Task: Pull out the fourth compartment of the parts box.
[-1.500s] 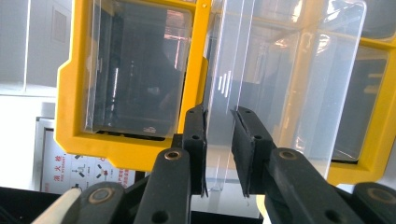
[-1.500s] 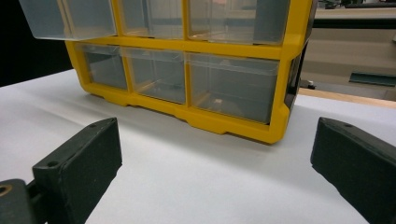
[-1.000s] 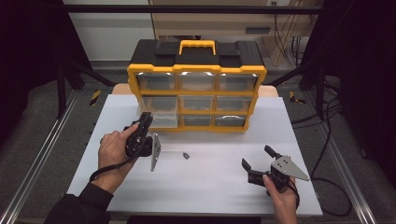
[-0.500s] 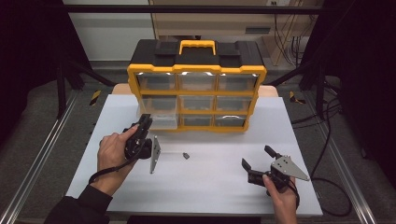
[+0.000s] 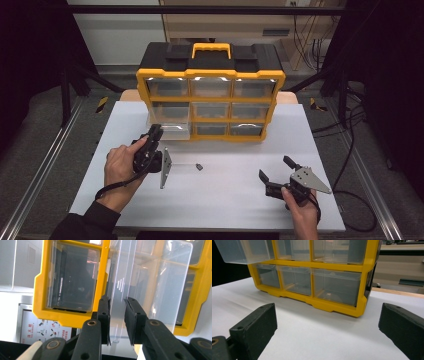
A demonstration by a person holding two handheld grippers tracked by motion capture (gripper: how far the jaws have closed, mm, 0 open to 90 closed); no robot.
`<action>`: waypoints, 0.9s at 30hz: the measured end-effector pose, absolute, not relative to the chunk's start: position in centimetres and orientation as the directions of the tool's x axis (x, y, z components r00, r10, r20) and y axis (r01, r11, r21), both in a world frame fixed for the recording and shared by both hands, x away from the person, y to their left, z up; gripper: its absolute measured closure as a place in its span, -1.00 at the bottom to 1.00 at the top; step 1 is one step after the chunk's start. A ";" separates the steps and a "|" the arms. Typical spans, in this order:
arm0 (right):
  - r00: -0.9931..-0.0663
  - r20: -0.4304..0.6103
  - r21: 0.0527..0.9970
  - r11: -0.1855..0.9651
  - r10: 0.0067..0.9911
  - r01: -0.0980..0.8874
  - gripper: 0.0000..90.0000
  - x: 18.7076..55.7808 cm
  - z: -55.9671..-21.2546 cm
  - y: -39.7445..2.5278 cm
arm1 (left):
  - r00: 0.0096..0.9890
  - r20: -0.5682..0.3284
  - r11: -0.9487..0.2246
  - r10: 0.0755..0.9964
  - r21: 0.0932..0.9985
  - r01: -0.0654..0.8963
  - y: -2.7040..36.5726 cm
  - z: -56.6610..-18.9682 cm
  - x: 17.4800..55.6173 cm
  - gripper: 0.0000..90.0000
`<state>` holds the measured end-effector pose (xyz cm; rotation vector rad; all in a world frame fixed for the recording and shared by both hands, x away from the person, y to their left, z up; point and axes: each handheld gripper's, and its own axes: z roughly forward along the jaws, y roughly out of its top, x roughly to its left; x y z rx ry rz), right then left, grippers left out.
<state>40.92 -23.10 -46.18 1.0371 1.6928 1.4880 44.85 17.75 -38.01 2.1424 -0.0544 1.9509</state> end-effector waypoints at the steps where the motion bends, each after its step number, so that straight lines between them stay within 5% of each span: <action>1: -0.475 0.029 0.989 0.045 0.879 0.142 -0.96 40.9 -46.1 -23.1 | 0.105 0.985 -0.970 0.138 0.156 -0.189 17.7 -38.0 44.8 0.66; 27: -0.476 0.029 0.989 0.045 0.879 0.143 -0.96 40.9 -46.2 -23.2 | 0.110 0.982 -0.966 0.156 0.175 -0.189 17.9 -37.5 44.4 0.66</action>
